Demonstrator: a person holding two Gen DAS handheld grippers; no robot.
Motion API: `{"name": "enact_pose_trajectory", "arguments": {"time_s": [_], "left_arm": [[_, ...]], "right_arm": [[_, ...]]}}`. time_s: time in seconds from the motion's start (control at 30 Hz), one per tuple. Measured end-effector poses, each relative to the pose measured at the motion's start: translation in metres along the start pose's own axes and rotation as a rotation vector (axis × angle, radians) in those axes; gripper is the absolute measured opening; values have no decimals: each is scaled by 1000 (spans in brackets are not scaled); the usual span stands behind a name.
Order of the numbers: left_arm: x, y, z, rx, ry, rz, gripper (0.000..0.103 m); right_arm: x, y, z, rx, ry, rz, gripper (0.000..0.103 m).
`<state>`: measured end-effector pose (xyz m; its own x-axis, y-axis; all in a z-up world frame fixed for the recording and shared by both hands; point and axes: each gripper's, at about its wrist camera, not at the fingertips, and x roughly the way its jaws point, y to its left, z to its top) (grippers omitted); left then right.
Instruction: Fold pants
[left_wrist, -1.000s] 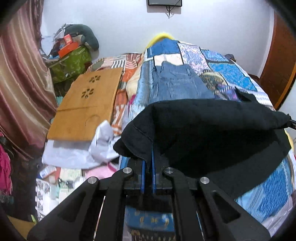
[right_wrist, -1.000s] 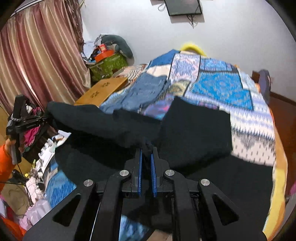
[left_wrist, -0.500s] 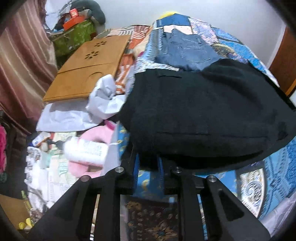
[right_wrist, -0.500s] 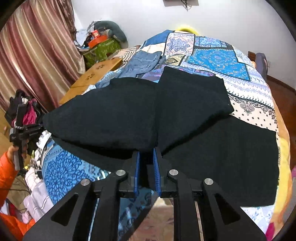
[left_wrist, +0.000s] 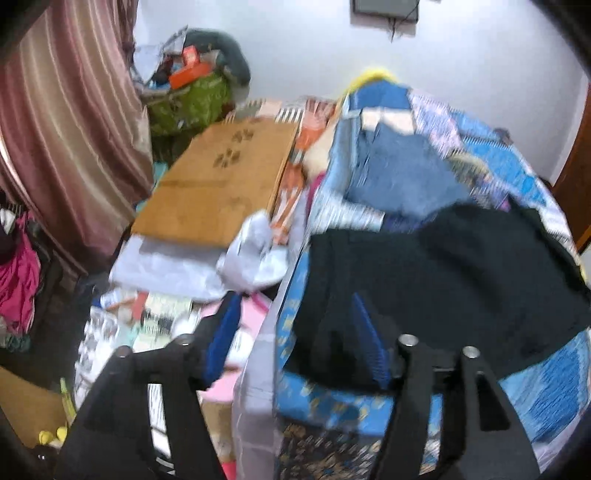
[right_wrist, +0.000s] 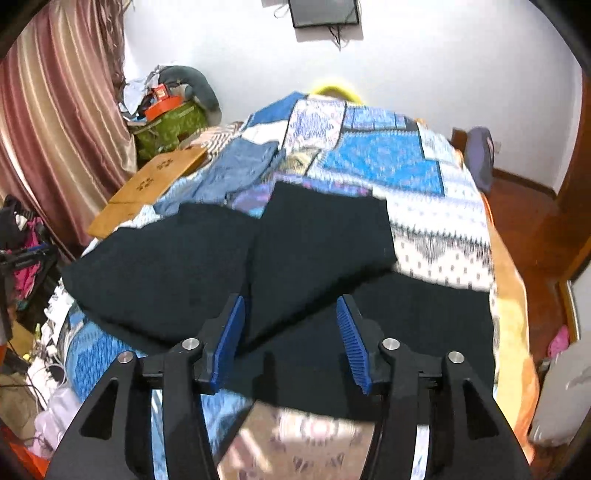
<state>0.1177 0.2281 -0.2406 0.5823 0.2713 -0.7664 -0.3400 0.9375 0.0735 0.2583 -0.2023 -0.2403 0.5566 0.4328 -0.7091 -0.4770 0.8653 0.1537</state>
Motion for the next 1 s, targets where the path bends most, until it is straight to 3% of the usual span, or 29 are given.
{"name": "enact_pose_trajectory", "arguments": {"time_s": [0.17, 0.33, 0.63, 0.87, 0.9, 0.97, 1.0], "left_arm": [[1, -34, 31, 69, -46, -50, 80], [33, -73, 54, 86, 5, -120, 86], [85, -121, 69, 157, 60, -141, 86], [111, -141, 61, 210, 112, -183, 86], [113, -142, 60, 213, 119, -187, 86], [114, -145, 58, 217, 122, -187, 86], [113, -146, 58, 219, 120, -185, 86]], "right_arm": [[22, 9, 33, -54, -9, 12, 52], [65, 20, 63, -142, 20, -4, 53], [160, 15, 105, -128, 179, 35, 53], [221, 5, 109, -98, 338, 108, 54], [224, 3, 108, -82, 336, 121, 53], [222, 4, 107, -103, 314, 115, 37], [219, 7, 105, -131, 302, 103, 23]]}}
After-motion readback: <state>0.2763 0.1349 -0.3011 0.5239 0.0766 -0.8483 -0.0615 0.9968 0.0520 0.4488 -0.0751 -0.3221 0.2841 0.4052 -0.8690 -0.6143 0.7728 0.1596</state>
